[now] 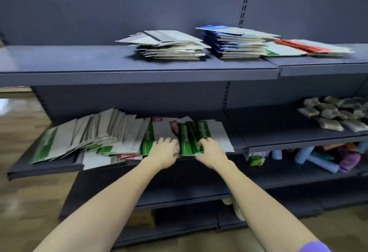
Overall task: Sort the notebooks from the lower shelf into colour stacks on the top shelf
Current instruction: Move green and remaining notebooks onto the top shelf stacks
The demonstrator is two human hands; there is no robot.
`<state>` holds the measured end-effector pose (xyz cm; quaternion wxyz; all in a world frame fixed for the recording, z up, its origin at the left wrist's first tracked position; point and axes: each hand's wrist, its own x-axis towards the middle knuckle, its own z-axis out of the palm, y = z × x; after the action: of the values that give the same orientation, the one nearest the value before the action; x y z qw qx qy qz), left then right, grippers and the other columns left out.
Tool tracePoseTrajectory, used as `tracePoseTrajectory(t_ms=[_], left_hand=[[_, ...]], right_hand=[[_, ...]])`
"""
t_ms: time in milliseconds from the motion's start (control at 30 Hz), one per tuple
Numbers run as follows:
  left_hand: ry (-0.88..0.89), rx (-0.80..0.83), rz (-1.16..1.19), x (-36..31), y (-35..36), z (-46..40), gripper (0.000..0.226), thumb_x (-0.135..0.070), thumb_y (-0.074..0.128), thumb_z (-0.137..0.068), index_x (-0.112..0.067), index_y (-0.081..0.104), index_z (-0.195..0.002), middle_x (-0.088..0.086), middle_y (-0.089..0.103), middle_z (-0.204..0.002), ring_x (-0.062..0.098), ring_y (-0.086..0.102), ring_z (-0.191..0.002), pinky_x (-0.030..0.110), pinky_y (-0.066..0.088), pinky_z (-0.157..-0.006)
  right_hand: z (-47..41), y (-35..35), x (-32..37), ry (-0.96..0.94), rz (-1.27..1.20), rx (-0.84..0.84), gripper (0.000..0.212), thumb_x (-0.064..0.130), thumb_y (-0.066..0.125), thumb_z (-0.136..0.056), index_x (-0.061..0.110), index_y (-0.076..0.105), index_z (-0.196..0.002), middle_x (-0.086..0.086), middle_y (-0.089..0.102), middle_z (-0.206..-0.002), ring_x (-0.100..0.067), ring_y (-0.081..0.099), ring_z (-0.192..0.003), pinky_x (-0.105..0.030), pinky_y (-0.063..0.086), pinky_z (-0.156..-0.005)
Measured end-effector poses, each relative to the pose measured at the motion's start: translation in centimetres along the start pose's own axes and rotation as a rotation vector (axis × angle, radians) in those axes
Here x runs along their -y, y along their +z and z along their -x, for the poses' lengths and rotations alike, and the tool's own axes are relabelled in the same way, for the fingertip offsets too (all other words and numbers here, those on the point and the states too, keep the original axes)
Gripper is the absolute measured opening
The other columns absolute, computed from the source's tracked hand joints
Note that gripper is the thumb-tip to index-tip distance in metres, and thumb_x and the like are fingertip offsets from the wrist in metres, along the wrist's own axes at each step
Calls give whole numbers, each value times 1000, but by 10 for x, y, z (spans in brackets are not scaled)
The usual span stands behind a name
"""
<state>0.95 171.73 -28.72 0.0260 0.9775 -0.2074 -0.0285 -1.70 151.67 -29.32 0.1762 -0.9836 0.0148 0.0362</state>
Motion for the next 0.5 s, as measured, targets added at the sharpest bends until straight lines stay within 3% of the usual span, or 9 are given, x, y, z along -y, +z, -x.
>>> tracePoseTrajectory(t_ms=[100, 167, 233, 400, 500], left_hand=[[-67, 15, -4, 17, 7, 2, 58, -46, 50, -97, -20, 35, -146, 8, 41, -147, 35, 35, -135, 47, 32, -107], [-120, 53, -8, 26, 8, 0, 65, -48, 52, -95, -21, 30, -150, 11, 32, -156, 36, 26, -142, 49, 26, -114], [-155, 99, 6, 34, 11, -2, 67, -51, 54, -94, -23, 31, -150, 12, 28, -159, 37, 22, -144, 50, 25, -115], [-145, 117, -69, 41, 16, -10, 60, -46, 59, -92, -23, 40, -144, 8, 43, -146, 34, 39, -132, 43, 39, -104], [-119, 124, -101, 38, 13, -19, 60, -51, 58, -91, -24, 44, -143, 8, 48, -143, 34, 43, -129, 43, 42, -101]], right_hand=[[-14, 12, 9, 38, 119, 46, 81, 44, 72, -81, 24, 35, -150, -9, 38, -149, -31, 37, -136, -41, 33, -110], [-23, 17, 8, 94, 164, 99, 89, 55, 70, -81, 24, 27, -154, -13, 32, -155, -35, 28, -144, -44, 26, -116], [-33, 21, 4, 102, 194, 138, 88, 61, 66, -84, 26, 27, -154, -13, 31, -157, -36, 26, -145, -45, 27, -116], [-51, 13, -2, -36, 274, 169, 84, 67, 66, -81, 32, 37, -151, -4, 44, -152, -29, 44, -135, -39, 42, -105], [-60, 4, -7, -38, 202, 140, 73, 75, 50, -87, 36, 43, -148, -5, 42, -155, -28, 42, -138, -38, 43, -105]])
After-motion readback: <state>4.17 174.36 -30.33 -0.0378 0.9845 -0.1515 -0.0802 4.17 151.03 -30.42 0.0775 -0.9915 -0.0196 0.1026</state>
